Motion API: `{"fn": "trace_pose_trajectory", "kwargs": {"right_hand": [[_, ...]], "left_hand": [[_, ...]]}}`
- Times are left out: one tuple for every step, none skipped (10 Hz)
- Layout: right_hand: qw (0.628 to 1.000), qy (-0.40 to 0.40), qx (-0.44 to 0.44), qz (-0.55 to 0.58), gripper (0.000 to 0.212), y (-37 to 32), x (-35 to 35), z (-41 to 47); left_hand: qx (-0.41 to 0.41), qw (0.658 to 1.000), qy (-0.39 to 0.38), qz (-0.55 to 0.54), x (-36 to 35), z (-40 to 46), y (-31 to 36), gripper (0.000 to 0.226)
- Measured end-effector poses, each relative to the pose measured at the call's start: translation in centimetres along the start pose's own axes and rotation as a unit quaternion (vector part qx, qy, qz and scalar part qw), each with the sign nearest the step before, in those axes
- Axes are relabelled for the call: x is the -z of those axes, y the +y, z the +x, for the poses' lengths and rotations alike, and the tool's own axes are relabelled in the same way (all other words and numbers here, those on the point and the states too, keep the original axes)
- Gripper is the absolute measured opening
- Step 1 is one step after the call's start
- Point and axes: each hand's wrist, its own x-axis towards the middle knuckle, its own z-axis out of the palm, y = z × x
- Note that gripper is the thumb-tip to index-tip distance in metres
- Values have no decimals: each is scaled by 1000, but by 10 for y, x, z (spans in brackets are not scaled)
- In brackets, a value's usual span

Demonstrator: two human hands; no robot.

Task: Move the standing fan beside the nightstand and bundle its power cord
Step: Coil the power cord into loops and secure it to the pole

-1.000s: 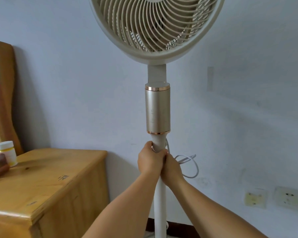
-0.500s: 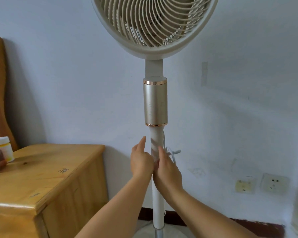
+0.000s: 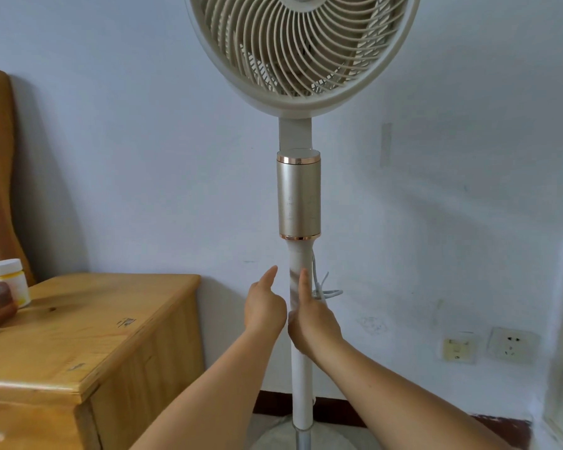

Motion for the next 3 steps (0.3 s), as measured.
{"fn": "trace_pose_trajectory", "kwargs": {"right_hand": [[991,26,-9,127,59,-3,4,-6],[966,-1,-66,252,35,-14,15,-11],[992,53,33,108,39,-19,31,-9]], "left_hand": [[-4,1000,-1,2,2,-1,2,73],[-17,1000,-2,19,4,0,4,64],[-55,995,21,78,11,-2,15,58]]}}
